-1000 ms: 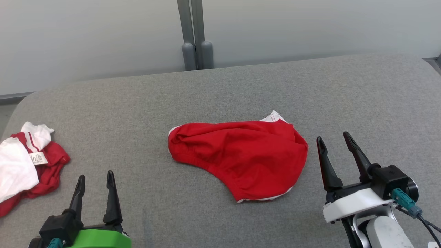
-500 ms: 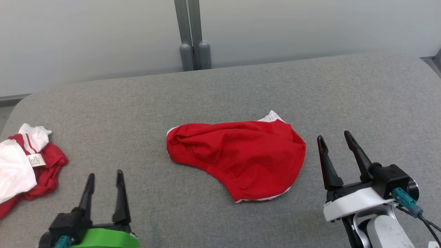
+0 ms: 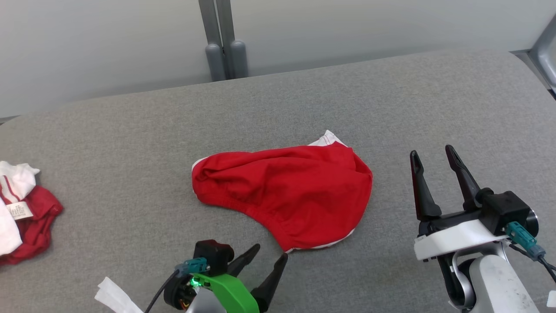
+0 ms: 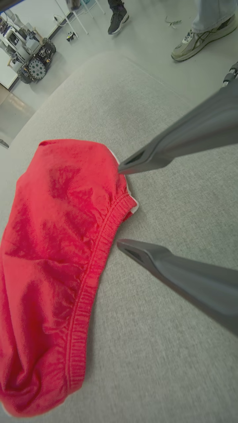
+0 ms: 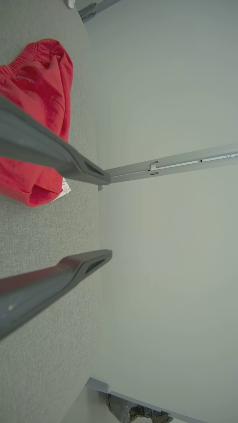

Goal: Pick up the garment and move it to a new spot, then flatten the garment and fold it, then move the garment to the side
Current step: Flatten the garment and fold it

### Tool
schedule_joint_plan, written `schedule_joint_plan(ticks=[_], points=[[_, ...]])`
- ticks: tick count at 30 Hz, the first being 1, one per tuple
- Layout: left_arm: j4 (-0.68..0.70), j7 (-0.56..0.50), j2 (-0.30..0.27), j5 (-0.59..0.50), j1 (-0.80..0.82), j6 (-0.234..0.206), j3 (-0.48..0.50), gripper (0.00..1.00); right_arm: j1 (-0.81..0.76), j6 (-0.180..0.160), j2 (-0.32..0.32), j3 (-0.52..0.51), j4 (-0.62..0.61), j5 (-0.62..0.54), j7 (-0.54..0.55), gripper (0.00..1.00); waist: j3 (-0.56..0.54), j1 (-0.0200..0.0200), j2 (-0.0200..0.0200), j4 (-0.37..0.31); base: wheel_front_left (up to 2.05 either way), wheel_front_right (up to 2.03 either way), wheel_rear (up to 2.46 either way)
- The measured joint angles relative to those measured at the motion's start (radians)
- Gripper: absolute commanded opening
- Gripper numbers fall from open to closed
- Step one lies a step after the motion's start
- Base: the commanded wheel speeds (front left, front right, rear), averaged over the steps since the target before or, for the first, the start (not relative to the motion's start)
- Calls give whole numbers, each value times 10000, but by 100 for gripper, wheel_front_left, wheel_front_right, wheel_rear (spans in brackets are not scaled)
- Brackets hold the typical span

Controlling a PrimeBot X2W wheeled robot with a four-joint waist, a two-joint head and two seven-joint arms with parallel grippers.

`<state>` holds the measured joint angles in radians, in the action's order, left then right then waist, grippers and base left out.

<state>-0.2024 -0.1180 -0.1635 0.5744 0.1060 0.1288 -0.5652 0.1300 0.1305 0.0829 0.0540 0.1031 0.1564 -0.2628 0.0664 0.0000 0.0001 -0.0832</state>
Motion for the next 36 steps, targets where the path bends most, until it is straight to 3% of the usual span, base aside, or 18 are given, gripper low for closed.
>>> schedule_joint_plan(ticks=[5, 15, 18, 19, 24, 28, 36], points=[[-646, -554, -295, 623, 452, 0, -654, 100, 130, 0, -63, -21, -38, -4, 0, 100, 230, 0, 0, -389, 0, 0, 0], [-1778, 58, -313, 1216, 1460, 0, -1450, 100, 280, 0, -136, -79, -92, -4, 0, 100, 829, 0, 0, -1002, 0, 0, 0], [-1964, 261, -314, 1406, 1655, 0, -1659, 40, 290, 0, -155, -148, -82, -10, 0, 100, 907, 0, 0, -1043, 0, 0, 0], [-1979, 376, -322, 1494, 1706, 0, -1720, 0, 290, 0, -157, -176, -81, -17, 0, 100, 907, 0, 0, -1023, 0, 0, 0], [-1848, 652, -443, 1933, 1821, 0, -1931, 0, 269, 0, -190, -192, -48, -36, 0, 100, 801, 0, 0, -759, 0, 0, 0], [-1678, 669, -880, 2201, 1816, -21, -1722, 0, 207, 0, -165, -311, -96, -84, 0, 100, 645, 0, 0, -465, 0, 0, 0], [-731, 217, -2349, 2523, 1257, -878, -853, 0, -27, 0, -35, -470, -111, -105, 0, 100, 332, 0, 0, 378, 0, 0, 0]])
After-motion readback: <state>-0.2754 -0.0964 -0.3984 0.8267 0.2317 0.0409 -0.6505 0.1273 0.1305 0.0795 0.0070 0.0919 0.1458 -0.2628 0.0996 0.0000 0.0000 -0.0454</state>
